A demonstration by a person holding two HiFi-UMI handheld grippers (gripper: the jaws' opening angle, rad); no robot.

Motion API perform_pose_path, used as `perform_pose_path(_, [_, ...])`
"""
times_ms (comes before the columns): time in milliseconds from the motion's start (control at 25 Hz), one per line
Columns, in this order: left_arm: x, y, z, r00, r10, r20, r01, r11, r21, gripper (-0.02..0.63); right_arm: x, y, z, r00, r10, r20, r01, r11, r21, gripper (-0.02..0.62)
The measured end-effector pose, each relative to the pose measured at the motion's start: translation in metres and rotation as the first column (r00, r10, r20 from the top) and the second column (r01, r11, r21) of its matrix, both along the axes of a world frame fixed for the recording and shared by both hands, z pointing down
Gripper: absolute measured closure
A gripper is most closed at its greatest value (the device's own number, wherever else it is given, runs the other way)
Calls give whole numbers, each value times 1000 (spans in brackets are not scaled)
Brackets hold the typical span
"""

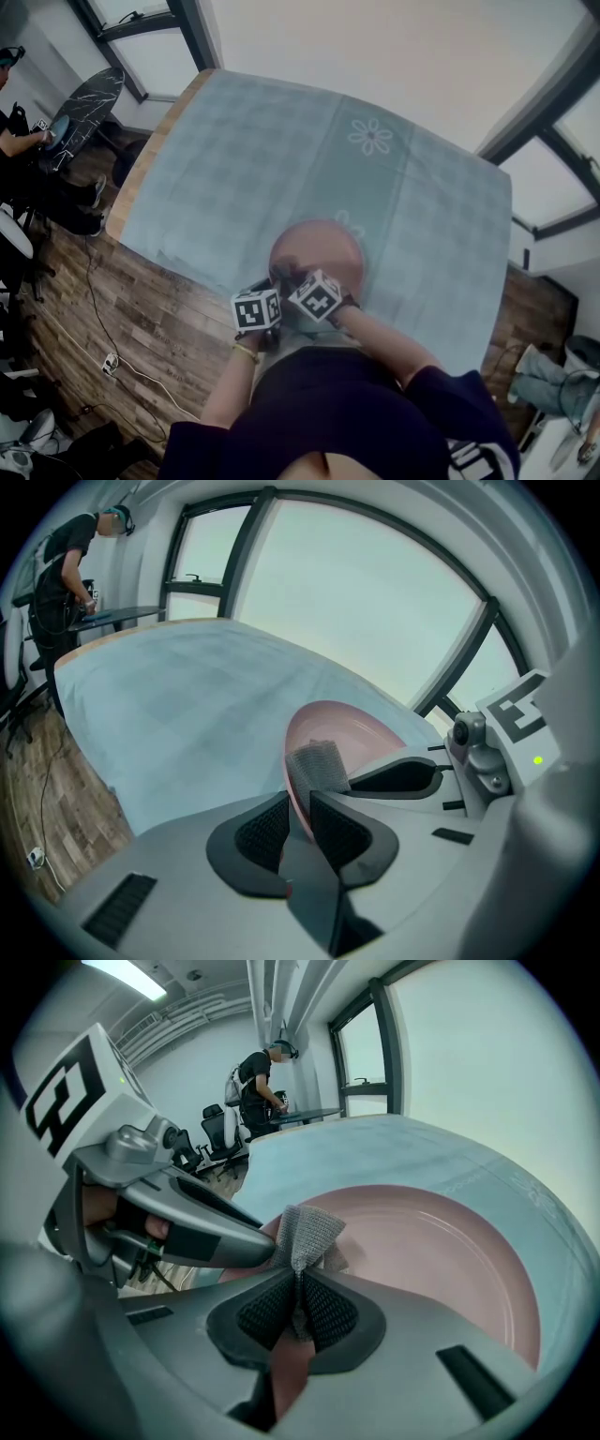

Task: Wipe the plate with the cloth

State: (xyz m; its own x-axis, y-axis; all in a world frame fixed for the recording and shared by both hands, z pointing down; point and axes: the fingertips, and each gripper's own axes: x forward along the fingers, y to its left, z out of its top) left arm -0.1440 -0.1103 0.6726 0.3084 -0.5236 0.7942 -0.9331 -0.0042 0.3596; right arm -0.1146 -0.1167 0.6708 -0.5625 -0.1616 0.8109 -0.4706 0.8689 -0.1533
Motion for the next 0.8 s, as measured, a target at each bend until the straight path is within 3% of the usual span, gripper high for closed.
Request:
perform_pose_path(520, [2,0,-1,1000,9,14,-9,1000,-1,528,13,28,-2,999,-48,-17,46,993,-109,563])
perform_pose_path(800, [1,0,0,1000,5,16,-5,1000,-2,528,35,15,-12,999,29,-13,-30,996,-88,563])
